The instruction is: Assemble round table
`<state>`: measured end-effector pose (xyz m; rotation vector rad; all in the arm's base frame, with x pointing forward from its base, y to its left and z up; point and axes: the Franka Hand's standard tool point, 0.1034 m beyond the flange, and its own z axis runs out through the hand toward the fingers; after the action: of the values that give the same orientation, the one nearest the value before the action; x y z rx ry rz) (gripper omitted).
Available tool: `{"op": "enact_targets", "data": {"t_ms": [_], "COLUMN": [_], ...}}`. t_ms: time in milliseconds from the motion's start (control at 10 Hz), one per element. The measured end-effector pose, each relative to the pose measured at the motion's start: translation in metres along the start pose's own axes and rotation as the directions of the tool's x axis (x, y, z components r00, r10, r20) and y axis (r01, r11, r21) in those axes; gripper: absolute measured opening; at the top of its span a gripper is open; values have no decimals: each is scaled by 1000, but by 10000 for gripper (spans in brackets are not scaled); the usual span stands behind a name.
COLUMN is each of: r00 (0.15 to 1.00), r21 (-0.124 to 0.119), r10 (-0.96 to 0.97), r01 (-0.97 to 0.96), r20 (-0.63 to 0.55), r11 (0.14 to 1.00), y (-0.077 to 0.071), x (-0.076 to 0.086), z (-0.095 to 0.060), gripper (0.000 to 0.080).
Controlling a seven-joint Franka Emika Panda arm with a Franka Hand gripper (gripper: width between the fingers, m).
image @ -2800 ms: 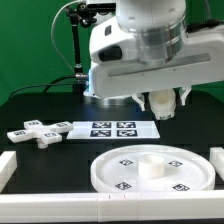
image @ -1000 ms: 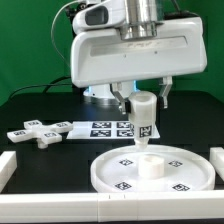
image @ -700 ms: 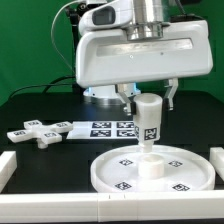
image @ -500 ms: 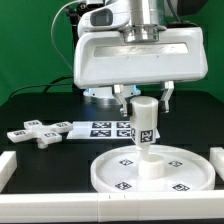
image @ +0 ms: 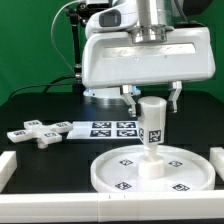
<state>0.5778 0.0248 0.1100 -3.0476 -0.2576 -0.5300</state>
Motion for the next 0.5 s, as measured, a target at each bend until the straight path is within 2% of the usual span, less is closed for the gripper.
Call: {"op": "enact_targets", "data": {"t_ms": [500], "r00": [1000], "r21": [1], "r10": [0], "r01": [0], "r20": [15], "r11": [1000], "y": [-1], "x": [-7], "z": [10], "gripper": [409]}}
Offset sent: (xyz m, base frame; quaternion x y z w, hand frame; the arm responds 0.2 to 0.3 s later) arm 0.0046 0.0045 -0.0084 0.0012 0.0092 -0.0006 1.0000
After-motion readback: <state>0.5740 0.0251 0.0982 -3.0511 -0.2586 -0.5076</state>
